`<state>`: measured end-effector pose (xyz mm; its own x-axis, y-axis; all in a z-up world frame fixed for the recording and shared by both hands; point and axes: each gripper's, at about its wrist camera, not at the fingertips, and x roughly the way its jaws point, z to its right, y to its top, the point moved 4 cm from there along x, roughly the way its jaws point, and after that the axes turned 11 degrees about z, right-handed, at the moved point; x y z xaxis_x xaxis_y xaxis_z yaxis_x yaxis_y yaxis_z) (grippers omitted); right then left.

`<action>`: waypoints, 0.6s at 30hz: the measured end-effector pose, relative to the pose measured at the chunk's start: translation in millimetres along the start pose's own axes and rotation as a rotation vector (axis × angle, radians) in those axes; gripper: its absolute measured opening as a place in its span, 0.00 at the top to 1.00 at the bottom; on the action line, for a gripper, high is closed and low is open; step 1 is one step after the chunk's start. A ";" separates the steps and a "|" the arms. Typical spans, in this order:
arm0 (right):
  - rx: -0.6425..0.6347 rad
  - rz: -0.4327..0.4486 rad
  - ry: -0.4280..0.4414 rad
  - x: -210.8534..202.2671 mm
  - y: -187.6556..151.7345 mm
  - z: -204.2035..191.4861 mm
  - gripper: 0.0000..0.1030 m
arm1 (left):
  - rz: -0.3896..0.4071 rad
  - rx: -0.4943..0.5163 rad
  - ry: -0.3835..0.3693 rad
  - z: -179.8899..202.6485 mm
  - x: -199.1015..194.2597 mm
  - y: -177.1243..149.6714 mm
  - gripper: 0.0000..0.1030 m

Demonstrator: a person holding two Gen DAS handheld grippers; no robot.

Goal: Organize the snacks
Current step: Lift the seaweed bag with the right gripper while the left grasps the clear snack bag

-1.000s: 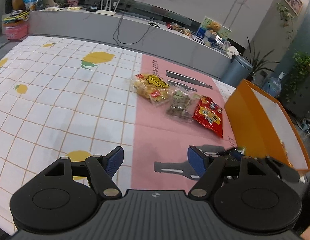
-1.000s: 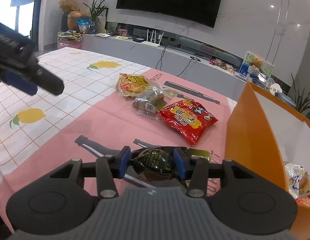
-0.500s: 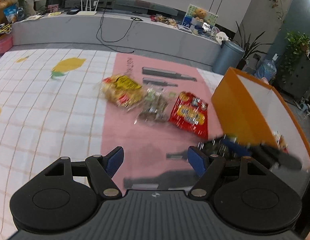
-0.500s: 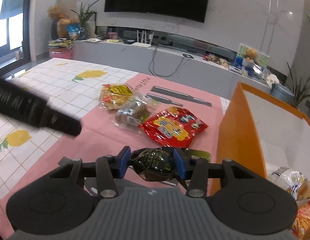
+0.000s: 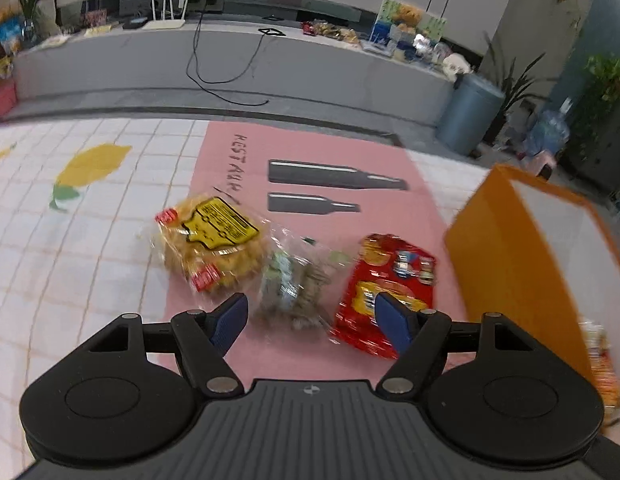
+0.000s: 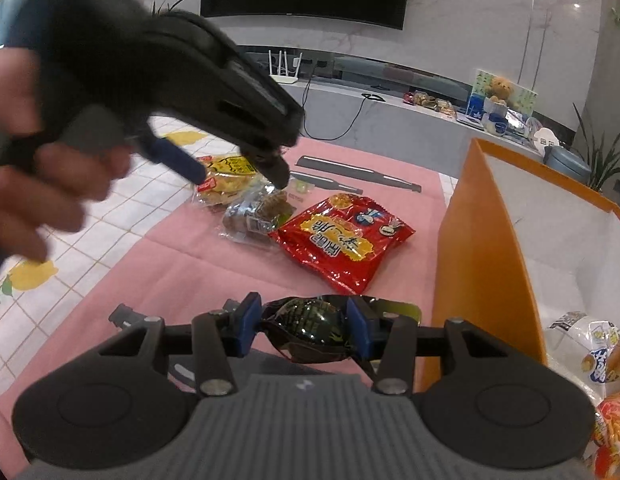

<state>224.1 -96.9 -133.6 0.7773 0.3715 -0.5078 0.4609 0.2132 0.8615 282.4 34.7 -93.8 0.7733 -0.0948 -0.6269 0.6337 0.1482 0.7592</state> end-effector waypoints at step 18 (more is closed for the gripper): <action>0.007 0.023 0.002 -7.6 1.4 -1.7 0.55 | 0.041 0.021 0.011 -8.2 8.3 -25.4 0.64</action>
<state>218.1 -97.9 -128.6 0.7868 0.3779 -0.4879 0.4458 0.1987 0.8728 272.6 38.2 -119.7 0.7982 -0.0788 -0.5973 0.6022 0.1311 0.7875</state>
